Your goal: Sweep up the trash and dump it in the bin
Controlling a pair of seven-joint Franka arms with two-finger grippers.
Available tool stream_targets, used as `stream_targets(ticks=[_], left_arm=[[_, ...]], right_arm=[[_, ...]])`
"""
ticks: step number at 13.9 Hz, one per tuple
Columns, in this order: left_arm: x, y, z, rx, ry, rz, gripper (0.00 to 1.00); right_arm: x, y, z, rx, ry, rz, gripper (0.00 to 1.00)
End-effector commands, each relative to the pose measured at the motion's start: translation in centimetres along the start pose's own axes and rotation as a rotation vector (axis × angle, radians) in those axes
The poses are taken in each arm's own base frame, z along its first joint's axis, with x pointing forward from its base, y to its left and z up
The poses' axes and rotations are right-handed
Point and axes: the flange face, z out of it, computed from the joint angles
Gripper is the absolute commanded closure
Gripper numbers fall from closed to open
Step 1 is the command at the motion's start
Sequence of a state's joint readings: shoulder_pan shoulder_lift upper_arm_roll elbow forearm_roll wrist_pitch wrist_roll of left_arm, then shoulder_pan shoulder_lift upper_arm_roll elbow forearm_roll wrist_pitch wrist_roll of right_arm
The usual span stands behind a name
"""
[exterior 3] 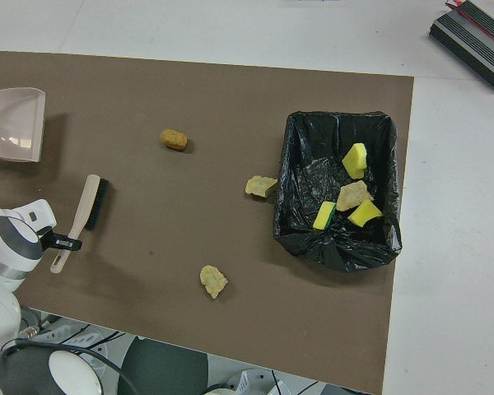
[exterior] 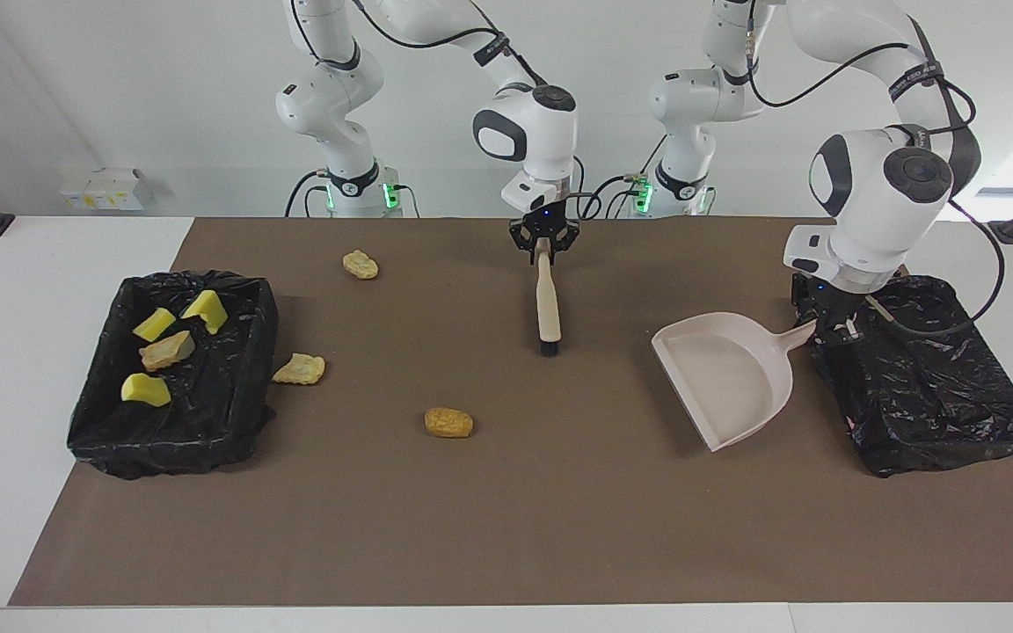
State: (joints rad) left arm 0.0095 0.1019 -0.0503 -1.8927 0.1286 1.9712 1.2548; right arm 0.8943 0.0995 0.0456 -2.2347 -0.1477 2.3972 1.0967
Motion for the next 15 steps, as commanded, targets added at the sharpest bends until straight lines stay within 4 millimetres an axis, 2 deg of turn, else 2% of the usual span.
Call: stream_targets(ticks=[1, 4, 7, 10, 12, 14, 15], left_arm=[[-0.6, 0.8, -0.4, 0.027, -0.006, 0.010, 1.00], [-0.5, 0.8, -0.4, 0.028, -0.006, 0.012, 1.00], [-0.6, 1.0, -0.4, 0.019, -0.009, 0.033, 1.00], [2.2, 2.2, 1.0, 0.027, -0.004, 0.081, 1.00], [2.9, 2.5, 1.3, 0.037, 0.000, 0.089, 1.00], [5.1, 3.4, 1.3, 0.037, 0.001, 0.039, 1.00], [7.4, 4.6, 1.9, 0.031, 0.002, 0.024, 1.00]], right_arm=[[0.3, 0.2, -0.2, -0.013, 0.000, -0.026, 1.00], [0.6, 0.7, -1.8, -0.020, 0.002, -0.008, 1.00], [3.3, 4.3, -5.0, -0.068, -0.007, 0.065, 1.00], [4.9, 8.4, -6.4, -0.178, -0.064, 0.169, 1.00], [5.4, 10.7, -6.6, -0.257, -0.104, 0.271, 1.00], [4.7, 12.8, -6.9, -0.371, -0.158, 0.350, 1.00], [4.2, 13.7, -7.0, -0.429, -0.180, 0.397, 1.00]])
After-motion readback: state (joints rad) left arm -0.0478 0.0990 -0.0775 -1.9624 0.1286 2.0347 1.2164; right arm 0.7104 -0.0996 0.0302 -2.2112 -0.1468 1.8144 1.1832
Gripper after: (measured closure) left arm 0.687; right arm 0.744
